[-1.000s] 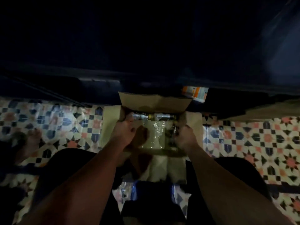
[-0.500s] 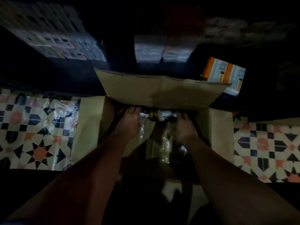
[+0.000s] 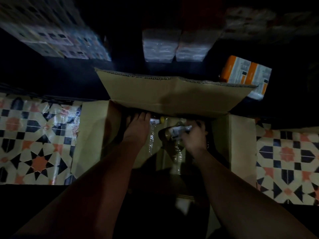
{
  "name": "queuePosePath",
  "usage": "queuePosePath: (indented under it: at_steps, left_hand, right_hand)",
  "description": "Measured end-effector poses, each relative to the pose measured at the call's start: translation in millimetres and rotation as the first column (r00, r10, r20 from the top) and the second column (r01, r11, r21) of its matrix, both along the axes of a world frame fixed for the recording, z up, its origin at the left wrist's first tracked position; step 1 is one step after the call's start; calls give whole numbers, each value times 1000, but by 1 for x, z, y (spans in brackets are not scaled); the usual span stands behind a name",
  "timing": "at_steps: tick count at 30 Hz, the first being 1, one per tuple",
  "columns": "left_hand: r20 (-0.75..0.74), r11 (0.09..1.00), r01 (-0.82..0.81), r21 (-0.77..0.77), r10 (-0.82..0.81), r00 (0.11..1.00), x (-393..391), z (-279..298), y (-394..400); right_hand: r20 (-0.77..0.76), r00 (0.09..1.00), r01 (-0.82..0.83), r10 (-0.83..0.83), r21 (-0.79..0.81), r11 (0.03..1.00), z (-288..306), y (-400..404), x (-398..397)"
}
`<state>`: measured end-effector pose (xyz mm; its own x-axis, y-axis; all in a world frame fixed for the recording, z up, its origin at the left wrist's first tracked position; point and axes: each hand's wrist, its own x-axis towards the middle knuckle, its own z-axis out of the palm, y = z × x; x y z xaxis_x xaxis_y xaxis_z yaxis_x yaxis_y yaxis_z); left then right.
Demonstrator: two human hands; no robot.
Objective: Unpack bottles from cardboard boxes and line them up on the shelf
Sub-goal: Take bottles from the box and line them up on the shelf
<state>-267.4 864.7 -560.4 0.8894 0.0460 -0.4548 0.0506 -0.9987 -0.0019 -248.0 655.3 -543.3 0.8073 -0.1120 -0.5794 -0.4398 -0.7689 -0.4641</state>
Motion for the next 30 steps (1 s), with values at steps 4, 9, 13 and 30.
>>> queuePosePath:
  at_steps: [4, 9, 13, 30]
  left_hand:
    - [-89, 1000, -19, -18, 17, 996, 1, -5, -1]
    - [-27, 989, -139, -57, 138, 990, -27, -4, -2]
    - [-132, 982, -189, -6, 187, 974, -44, 2, -19]
    - [-365, 511, -693, -509, 601, 711, -61, 16, -29]
  right_hand:
    - [119, 980, 154, -162, 76, 985, -12, 1, -1]
    - [93, 918, 360, -387, 217, 907, -14, 6, 3]
    - [37, 876, 462, -481, 225, 858, -10, 16, -6]
    - [-188, 967, 247, -173, 511, 824, -18, 18, -52]
